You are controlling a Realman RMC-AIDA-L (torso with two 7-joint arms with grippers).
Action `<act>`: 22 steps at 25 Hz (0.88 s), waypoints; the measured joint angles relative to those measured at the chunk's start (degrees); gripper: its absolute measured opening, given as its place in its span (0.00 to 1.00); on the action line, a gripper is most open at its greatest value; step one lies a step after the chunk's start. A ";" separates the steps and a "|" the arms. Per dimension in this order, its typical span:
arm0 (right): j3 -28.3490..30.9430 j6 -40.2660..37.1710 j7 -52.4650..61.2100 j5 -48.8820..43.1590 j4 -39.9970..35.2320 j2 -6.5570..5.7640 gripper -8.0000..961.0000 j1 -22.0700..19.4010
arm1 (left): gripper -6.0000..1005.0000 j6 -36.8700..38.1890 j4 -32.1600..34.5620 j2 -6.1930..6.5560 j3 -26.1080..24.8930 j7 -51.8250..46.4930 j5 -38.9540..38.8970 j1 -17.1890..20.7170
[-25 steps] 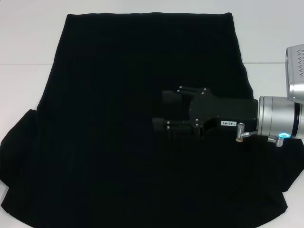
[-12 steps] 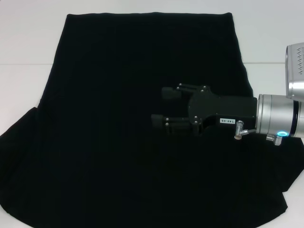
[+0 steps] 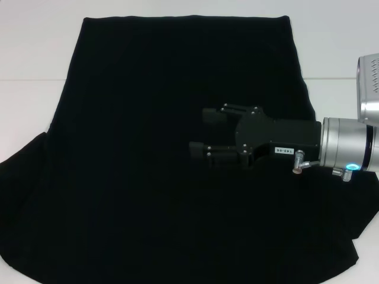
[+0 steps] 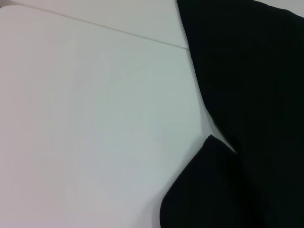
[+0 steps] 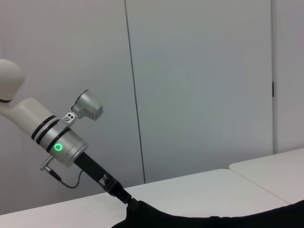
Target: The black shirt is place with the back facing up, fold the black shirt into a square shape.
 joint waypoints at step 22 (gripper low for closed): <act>0.00 0.46 -0.52 0.54 1.33 -0.18 0.89 -0.39 | 0.01 0.84 0.25 0.03 -0.20 -0.40 0.00 0.01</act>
